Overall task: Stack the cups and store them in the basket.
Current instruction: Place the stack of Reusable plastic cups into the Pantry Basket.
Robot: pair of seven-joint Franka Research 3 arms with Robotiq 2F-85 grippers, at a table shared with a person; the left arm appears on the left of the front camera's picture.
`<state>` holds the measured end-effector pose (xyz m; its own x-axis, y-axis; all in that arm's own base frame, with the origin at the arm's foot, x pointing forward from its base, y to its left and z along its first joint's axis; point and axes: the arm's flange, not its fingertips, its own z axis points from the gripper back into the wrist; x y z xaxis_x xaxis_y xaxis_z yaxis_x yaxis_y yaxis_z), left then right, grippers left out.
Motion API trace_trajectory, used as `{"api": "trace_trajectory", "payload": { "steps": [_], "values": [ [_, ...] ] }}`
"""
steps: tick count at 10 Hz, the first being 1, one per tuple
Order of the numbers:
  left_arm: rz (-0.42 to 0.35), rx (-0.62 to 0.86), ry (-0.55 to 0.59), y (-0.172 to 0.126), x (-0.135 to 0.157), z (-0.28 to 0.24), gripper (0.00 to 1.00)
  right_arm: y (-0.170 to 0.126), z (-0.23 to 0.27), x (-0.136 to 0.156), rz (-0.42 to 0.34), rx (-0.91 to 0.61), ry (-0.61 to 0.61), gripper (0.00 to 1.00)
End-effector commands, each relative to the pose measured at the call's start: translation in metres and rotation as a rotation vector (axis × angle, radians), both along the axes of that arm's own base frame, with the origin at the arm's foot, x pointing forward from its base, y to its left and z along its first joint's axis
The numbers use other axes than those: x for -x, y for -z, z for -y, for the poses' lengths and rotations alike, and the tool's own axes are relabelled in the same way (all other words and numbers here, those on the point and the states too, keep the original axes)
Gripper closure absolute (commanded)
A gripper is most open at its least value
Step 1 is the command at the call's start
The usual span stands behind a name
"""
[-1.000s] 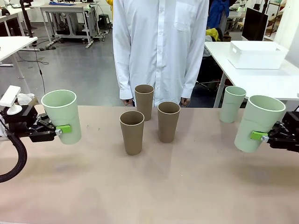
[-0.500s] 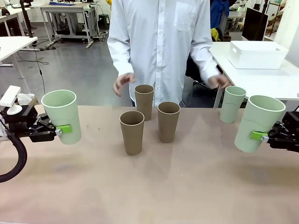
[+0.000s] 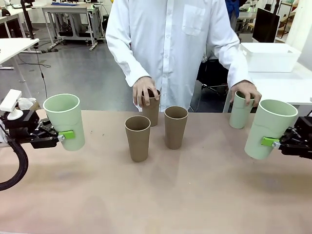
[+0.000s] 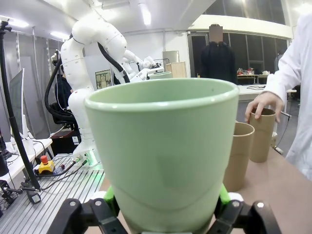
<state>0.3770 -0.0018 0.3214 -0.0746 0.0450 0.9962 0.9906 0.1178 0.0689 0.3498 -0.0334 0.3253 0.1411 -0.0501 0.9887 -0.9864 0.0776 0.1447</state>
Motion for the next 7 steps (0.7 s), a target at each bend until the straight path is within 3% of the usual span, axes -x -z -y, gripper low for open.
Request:
{"api": "trace_trajectory", "payload": {
  "steps": [1, 7],
  "values": [
    [0.016, -0.001, 0.002, -0.0017, 0.0019, 0.0017, 0.15, -0.0020, -0.0012, -0.0021, 0.006, -0.003, 0.011, 0.15],
    [0.016, -0.001, 0.002, -0.0017, 0.0019, 0.0017, 0.15, -0.0020, -0.0012, -0.0021, 0.006, -0.003, 0.011, 0.15]
  ]
}}
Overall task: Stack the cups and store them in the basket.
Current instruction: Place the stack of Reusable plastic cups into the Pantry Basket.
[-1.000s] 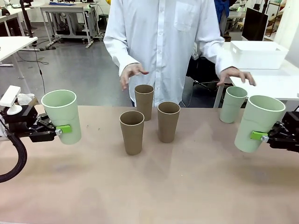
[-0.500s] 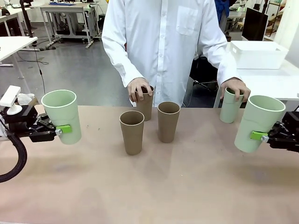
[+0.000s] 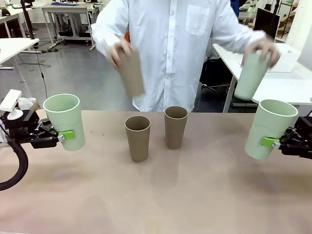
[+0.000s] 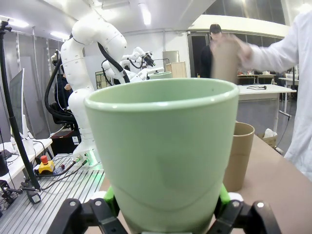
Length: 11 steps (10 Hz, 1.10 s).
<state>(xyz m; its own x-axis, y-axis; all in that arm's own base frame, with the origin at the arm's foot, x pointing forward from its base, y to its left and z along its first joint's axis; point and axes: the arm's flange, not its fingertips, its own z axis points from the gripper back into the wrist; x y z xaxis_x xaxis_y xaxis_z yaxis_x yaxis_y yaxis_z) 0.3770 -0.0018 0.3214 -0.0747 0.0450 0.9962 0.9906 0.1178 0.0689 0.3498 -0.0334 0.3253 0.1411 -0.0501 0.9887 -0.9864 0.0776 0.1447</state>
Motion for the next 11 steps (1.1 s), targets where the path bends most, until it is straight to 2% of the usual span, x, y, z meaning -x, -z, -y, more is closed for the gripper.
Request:
{"api": "trace_trajectory", "payload": {
  "steps": [1, 11],
  "values": [
    [0.016, -0.001, 0.002, -0.0017, 0.0019, 0.0017, 0.15, -0.0020, -0.0012, -0.0021, 0.006, -0.003, 0.011, 0.15],
    [0.016, -0.001, 0.002, -0.0017, 0.0019, 0.0017, 0.15, -0.0020, -0.0012, -0.0021, 0.006, -0.003, 0.011, 0.15]
  ]
}}
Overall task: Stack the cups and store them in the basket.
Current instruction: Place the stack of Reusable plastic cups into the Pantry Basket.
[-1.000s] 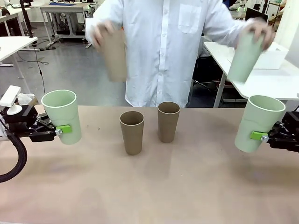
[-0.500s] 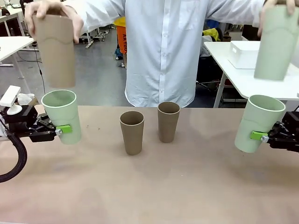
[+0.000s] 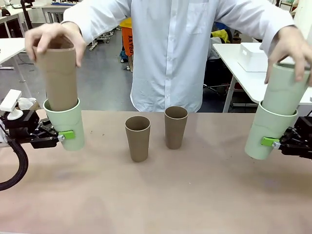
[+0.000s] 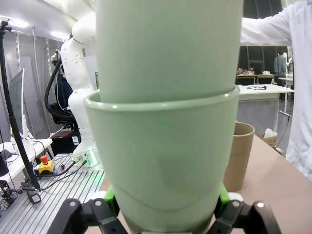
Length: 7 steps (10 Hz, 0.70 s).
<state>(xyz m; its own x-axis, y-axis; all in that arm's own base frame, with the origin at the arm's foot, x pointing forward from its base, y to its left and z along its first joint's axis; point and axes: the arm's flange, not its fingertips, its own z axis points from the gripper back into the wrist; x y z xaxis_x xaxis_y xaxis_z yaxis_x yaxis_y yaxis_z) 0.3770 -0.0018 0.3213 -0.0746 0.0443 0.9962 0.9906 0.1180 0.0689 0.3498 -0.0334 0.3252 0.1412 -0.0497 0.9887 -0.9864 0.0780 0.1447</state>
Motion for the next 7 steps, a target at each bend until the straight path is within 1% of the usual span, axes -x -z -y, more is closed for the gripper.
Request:
{"api": "trace_trajectory", "payload": {
  "steps": [1, 7],
  "values": [
    [0.016, 0.000, 0.003, -0.0018, 0.0020, 0.0017, 0.15, -0.0020, -0.0012, -0.0021, 0.006, -0.004, 0.010, 0.15],
    [0.016, 0.000, 0.003, -0.0018, 0.0020, 0.0017, 0.15, -0.0020, -0.0012, -0.0021, 0.006, -0.004, 0.010, 0.15]
  ]
}}
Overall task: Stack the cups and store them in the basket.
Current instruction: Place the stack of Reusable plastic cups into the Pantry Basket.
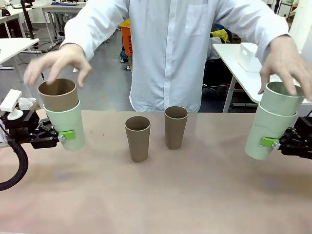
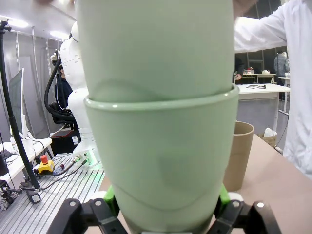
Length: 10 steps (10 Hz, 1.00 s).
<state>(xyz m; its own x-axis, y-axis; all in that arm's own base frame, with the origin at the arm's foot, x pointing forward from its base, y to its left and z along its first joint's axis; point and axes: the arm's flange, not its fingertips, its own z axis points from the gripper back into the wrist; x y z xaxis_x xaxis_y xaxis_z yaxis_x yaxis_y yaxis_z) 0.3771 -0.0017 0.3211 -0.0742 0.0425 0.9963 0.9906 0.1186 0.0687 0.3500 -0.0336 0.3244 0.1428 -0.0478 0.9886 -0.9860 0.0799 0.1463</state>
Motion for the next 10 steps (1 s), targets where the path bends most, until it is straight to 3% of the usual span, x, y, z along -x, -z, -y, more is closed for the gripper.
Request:
{"api": "trace_trajectory", "payload": {
  "steps": [1, 10],
  "values": [
    [0.016, 0.001, 0.003, -0.0020, 0.0020, 0.0017, 0.15, -0.0028, -0.0014, -0.0019, 0.008, -0.006, 0.009, 0.15],
    [0.016, 0.001, 0.003, -0.0020, 0.0020, 0.0017, 0.15, -0.0028, -0.0014, -0.0019, 0.008, -0.006, 0.009, 0.15]
  ]
}}
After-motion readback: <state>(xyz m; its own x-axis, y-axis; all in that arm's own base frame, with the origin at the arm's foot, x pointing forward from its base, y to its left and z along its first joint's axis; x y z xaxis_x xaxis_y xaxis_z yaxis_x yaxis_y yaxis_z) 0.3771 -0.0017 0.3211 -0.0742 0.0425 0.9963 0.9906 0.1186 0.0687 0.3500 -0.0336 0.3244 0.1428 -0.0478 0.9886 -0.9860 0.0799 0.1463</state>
